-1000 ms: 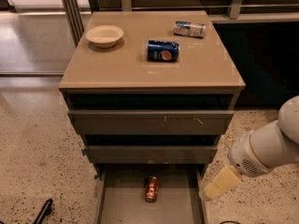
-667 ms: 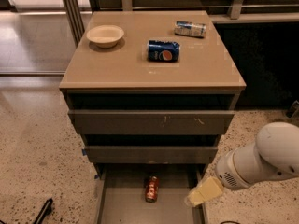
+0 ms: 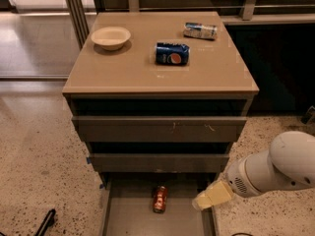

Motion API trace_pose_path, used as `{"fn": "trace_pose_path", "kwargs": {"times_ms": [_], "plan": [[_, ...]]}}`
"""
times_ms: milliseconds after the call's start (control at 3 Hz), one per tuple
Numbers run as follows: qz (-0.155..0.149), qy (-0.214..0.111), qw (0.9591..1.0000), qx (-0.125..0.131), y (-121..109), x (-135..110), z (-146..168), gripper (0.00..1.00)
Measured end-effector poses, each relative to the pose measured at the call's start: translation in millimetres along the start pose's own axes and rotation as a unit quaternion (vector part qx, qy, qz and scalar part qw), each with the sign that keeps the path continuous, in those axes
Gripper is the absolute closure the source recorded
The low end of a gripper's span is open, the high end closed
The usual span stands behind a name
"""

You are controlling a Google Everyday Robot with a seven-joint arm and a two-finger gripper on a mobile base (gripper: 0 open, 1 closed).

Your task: Pick coke can from bottom drawer and place on counter

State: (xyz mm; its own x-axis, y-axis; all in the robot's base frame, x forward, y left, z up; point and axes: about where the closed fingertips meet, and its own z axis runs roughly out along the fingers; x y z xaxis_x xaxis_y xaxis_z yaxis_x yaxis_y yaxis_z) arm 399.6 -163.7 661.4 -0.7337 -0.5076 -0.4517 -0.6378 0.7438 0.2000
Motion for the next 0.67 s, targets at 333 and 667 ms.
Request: {"fn": "trace_pose_path", "kwargs": {"times_ms": [333, 667], "plan": [[0.046, -0.006, 0.9989, 0.009, -6.5, 14.5, 12.8, 0.00], [0.120, -0.004, 0.9926, 0.017, -15.2, 33.2, 53.7, 0.00]]}}
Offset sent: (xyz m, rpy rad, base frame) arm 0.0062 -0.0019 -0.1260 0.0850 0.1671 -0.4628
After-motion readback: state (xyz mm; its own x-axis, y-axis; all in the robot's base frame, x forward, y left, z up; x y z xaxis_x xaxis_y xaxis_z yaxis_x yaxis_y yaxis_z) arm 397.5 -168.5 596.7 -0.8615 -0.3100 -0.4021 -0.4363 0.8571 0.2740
